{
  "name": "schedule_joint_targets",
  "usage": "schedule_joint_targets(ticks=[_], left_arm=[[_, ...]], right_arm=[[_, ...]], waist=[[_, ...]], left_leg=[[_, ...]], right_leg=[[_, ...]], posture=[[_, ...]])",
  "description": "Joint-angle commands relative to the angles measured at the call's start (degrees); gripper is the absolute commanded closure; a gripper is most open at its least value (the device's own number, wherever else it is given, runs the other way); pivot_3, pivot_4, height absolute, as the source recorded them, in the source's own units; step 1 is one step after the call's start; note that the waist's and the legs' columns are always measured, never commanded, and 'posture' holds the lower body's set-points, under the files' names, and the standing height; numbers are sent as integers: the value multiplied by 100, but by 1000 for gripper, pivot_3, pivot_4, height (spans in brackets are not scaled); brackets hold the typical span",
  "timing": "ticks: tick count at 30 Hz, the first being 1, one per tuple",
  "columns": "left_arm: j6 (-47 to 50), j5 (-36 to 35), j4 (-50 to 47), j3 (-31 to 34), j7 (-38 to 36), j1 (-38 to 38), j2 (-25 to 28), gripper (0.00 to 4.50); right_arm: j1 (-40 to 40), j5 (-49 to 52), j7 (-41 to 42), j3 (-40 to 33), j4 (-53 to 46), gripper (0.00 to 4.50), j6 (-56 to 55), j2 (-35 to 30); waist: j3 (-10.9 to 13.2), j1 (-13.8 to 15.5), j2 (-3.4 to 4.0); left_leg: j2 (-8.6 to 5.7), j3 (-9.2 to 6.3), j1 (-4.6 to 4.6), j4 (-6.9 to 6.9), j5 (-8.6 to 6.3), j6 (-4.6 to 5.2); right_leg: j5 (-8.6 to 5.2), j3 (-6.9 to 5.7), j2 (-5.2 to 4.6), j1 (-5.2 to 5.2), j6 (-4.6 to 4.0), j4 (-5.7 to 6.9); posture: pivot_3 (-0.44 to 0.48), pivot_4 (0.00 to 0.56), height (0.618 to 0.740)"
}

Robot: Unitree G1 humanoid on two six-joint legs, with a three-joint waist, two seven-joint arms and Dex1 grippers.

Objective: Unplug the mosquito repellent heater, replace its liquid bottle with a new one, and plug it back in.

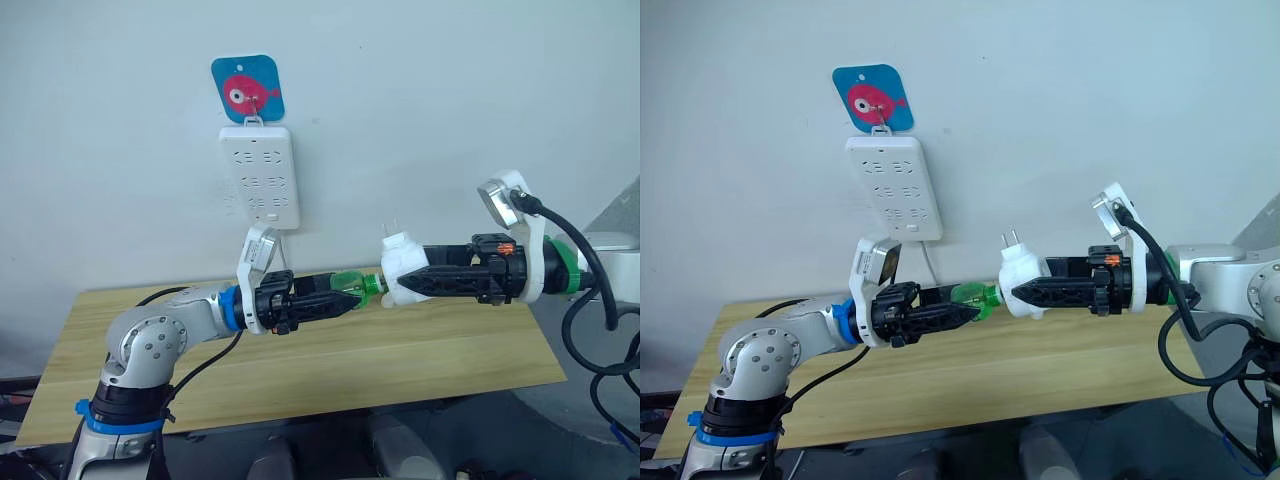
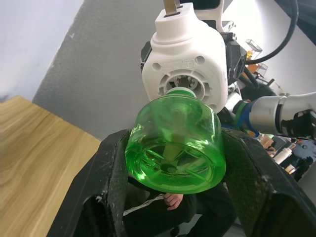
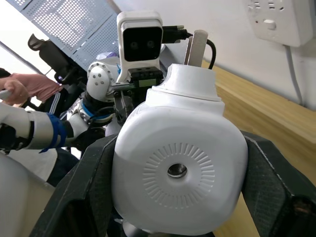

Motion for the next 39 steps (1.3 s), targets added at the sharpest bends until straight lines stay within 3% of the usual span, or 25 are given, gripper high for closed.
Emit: schedule_joint_targets(ticks=[1,15,24,32,39], left_arm=[[-28,-233,-241,-35,-68,-108,-85,2100],[-100,-32,-301,-141,-246,-80,7,2100],[-416,182,-503,-166,-275,-41,-38,2100],[-459,248,-485,-105,-207,27,37,2100],[-230,-113,-480,343,47,220,327,2100]], right_arm=[[-68,-25,253,82,-284,1413,33,44],[-203,-372,642,50,-262,1413,23,171],[-250,678,5,83,342,1413,362,45],[-236,720,-202,-51,598,1413,312,-59],[-144,571,-205,-206,452,1413,161,-59]], waist=[[0,4,0],[0,8,0],[0,9,0],[0,11,0],[0,7,0]], left_leg=[[0,0,0,0,0,0],[0,0,0,0,0,0],[0,1,0,-1,0,0],[0,2,0,0,0,0],[2,1,1,-3,0,1]], right_leg=[[0,0,0,0,0,0],[0,0,0,0,0,0],[1,1,1,0,-1,0],[0,2,1,1,0,-1],[-1,1,2,0,2,-1]], posture=[[-161,93,740],[-161,97,740],[-155,101,740],[-155,101,740],[-152,98,740]])
